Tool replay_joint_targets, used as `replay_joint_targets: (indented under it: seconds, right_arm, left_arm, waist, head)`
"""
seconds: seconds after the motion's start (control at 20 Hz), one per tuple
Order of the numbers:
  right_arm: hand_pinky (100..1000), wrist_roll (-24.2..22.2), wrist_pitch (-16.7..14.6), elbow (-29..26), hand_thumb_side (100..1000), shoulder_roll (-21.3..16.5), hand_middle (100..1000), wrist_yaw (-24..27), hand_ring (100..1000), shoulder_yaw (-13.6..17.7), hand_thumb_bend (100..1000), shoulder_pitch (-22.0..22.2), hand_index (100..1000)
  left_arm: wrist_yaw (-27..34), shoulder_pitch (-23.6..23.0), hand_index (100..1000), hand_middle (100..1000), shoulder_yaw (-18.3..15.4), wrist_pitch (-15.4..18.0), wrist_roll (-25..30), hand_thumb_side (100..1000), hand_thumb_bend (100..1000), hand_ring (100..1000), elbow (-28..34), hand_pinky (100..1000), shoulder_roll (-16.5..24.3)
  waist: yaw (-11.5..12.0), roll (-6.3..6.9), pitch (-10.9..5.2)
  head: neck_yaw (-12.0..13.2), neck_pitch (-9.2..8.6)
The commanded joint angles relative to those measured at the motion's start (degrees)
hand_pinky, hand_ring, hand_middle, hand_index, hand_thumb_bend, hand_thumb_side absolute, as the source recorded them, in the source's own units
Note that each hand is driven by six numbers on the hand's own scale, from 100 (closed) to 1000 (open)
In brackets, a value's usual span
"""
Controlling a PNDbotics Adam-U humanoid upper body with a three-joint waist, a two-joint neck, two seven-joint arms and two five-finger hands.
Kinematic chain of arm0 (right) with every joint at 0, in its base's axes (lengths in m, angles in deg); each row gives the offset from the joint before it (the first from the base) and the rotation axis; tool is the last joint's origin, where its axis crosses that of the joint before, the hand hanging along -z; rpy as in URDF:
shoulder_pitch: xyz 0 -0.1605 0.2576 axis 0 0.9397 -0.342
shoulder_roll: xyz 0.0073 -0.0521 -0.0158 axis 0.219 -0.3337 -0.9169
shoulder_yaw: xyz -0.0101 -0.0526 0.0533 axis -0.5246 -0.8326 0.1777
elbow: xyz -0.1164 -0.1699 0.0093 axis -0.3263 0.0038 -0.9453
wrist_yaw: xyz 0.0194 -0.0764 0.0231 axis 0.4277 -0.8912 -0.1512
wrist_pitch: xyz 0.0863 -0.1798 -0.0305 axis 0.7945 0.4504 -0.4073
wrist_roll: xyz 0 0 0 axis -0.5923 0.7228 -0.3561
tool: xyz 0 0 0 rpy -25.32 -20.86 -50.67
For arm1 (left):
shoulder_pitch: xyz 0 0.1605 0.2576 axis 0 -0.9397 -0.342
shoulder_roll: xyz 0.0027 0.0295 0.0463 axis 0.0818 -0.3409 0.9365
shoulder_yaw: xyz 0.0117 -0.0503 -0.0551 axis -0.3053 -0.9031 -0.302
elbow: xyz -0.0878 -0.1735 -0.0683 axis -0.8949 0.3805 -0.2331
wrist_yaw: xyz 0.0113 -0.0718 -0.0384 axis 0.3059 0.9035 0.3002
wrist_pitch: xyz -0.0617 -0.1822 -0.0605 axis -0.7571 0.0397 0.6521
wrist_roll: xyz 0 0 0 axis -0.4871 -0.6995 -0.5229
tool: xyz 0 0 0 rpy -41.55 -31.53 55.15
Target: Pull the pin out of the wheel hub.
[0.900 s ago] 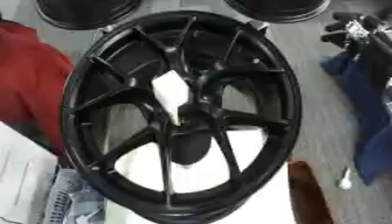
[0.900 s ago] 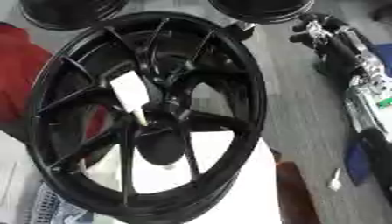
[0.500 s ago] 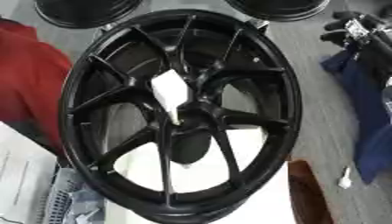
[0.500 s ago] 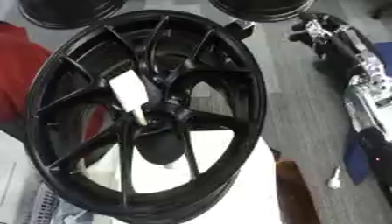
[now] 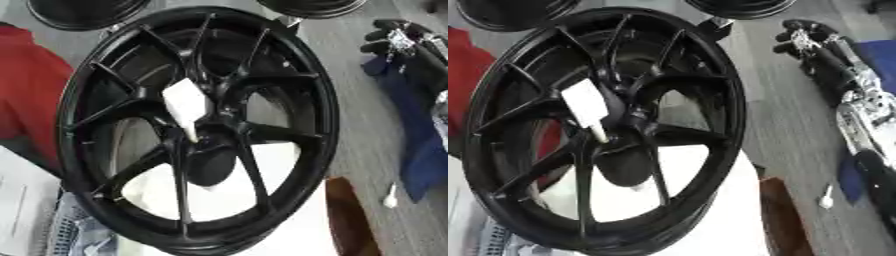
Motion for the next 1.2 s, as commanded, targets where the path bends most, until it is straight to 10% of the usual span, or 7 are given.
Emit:
replay_joint_targets:
  seconds: [0.05,0.7,1.2]
  right_arm:
    - [976,-0.2,-0.2,-2.6,493,-2.4,674,-1.3,728,0.9,100,0.6,793]
    - [975,0.0,0.1,-3.6,497,-2.7,672,-2.4,726,1.2,100,2.4,792]
    - [974,-0.7,0.3,-3.3,497,-3.4,670,-2.5,725,0.8,100,2.0,792]
  left_arm:
    - [-2.6,0.9,737,602,0.9,0.7,2.6,569,399,664,3.1,754,6.4]
    - [-14.5,8.3,823,708,13.1,10.6,15.2,584,435,741,6.4,797,25.8]
    - [-23.5,16.5,832,722,22.4,18.6,24.5,597,451,755,3.2,807,27.9]
  waist:
    - [0.0,0.10,-0.56]
    - [-0.4,0.74,-0.83]
    - [-0.7,1.20,-1.19]
  head:
    - [0.1,-0.50]
    - [0.7,-0.89]
    - [0.6,-1.30]
